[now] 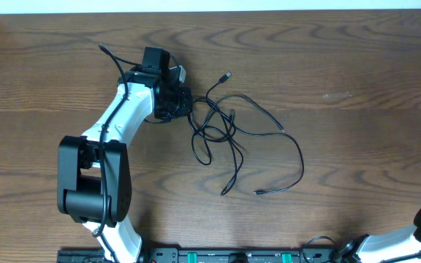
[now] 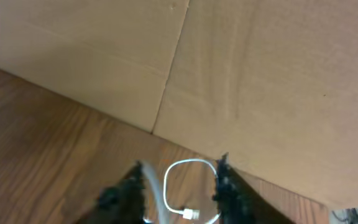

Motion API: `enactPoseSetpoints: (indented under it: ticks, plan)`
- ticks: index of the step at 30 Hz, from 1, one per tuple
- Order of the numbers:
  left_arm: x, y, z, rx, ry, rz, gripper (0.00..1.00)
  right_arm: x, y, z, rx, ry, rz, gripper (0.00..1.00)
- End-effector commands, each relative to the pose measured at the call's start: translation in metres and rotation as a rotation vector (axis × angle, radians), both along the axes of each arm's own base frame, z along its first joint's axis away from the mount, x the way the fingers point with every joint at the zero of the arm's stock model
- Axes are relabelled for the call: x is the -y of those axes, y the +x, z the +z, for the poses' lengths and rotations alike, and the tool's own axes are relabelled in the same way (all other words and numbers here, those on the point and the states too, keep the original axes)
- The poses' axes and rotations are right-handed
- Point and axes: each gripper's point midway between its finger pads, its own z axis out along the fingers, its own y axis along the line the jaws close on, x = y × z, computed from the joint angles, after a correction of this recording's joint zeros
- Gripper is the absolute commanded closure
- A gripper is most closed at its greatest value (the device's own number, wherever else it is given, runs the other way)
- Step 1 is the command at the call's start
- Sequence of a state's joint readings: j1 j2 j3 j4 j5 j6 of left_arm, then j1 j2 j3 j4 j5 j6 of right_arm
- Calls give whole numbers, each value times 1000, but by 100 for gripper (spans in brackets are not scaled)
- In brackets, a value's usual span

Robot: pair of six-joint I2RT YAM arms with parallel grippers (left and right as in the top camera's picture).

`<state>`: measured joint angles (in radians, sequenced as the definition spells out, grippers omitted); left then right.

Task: Untangle cables

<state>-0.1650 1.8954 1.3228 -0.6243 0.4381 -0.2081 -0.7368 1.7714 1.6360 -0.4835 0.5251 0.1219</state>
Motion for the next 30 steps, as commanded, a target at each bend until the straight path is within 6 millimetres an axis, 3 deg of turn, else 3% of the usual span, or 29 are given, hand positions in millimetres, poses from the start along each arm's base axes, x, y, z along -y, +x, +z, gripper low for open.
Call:
enactPoseSetpoints:
  ticks: [1, 8, 11, 14, 18, 22, 28, 30]
  plan:
    - [-1, 6, 12, 40, 9, -8, 92, 1, 0, 0, 9, 10, 15, 25]
    - [-1, 6, 12, 40, 9, -8, 92, 2, 0, -1, 17, 18, 23, 14]
    - [-1, 6, 12, 40, 9, -8, 92, -7, 13, -9, 41, 76, 105, 6]
    - [-1, 6, 12, 40, 9, -8, 92, -26, 34, -20, 64, 162, 260, 4]
    - [-1, 6, 12, 41, 9, -8, 92, -72, 71, -30, 152, 321, 552, 2]
    - [-1, 6, 12, 40, 9, -8, 92, -110, 84, -52, 171, 486, 676, 1]
    - [6, 5, 14, 38, -27, -20, 92, -173, 97, -114, 75, 759, 761, 1]
    - [6, 5, 15, 44, -25, -23, 92, -203, 105, -137, 13, 835, 796, 1]
